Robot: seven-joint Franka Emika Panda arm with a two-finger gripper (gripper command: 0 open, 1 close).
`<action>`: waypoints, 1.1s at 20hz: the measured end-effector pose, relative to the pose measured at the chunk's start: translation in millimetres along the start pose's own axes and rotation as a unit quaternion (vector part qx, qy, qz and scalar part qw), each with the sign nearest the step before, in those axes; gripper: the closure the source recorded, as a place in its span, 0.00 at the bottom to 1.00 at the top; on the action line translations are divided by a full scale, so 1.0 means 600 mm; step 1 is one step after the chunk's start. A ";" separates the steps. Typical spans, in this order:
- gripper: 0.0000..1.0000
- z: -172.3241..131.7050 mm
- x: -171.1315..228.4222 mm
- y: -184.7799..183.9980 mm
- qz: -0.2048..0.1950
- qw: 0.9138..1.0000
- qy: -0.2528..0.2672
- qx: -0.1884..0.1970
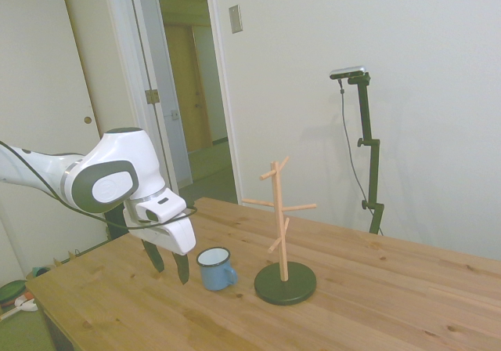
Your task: Hang the mug
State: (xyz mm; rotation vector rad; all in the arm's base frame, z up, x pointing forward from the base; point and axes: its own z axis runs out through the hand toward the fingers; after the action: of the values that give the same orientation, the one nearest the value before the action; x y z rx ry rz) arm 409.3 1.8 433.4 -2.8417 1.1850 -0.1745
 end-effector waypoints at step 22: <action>0.00 0.012 0.057 -0.182 0.113 0.993 -0.012 0.035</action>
State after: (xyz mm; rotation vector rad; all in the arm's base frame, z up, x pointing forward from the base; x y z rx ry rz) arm 511.2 54.6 439.9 -2.6157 1.4522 -0.1655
